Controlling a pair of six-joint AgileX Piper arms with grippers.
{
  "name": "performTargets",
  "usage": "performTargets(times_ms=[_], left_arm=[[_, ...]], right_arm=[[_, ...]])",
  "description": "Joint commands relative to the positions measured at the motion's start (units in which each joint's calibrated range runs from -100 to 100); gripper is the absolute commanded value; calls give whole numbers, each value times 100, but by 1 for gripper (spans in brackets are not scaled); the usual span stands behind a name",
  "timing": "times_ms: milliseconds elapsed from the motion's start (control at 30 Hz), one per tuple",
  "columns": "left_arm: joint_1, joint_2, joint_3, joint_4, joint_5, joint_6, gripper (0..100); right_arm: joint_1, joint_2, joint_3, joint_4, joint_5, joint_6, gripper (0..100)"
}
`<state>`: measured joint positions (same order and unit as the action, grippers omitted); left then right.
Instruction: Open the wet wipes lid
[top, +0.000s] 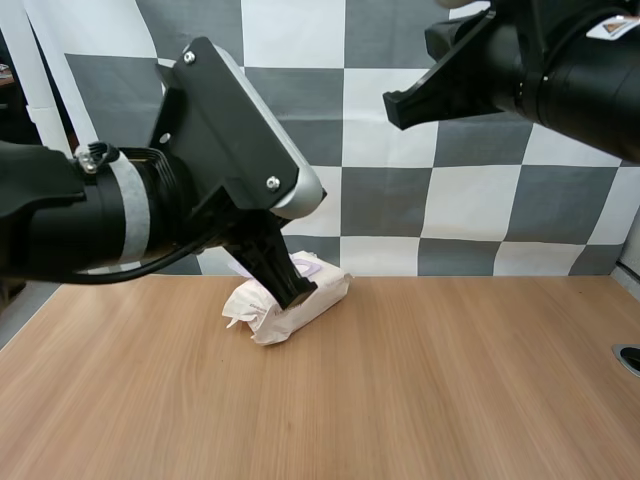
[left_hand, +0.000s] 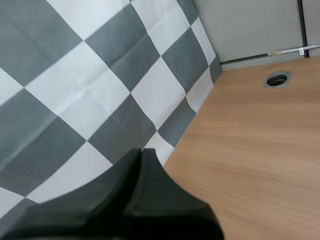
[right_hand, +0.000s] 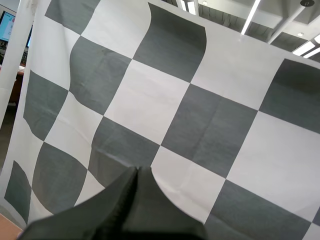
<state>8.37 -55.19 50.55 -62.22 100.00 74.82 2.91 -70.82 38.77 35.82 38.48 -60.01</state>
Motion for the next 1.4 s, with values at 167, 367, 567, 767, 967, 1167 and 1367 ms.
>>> performTargets(times_ms=[167, 367, 567, 767, 967, 1167, 1367], left_arm=[[-55, -3450, 465, -505, -3375, -1168, 0], [-136, -3644, 1616, -235, -6431, -1763, 0], [-342, -3644, 2677, 132, -7524, -2074, 0], [-598, -3735, 3550, 1717, -7022, -2110, 0], [-607, -3986, 4347, 2451, -6934, -2176, 0], [-607, -4135, 4932, 2257, -7765, -2505, 0], [-538, -4322, 4945, 2370, -8050, -3765, 0]], right_arm=[[0, -1132, 1848, -52, -1508, 185, 0], [-45, -1250, 2758, -63, -1805, 185, 0], [-220, -1250, 3478, -104, -2347, 185, 0], [-276, -1617, 4125, -91, -2332, 161, 0], [-276, -1695, 4684, -101, -2332, -157, 0], [-276, -1761, 5235, -7, -2332, -148, 0], [-314, -1917, 5499, 1204, -2481, -148, 0]])
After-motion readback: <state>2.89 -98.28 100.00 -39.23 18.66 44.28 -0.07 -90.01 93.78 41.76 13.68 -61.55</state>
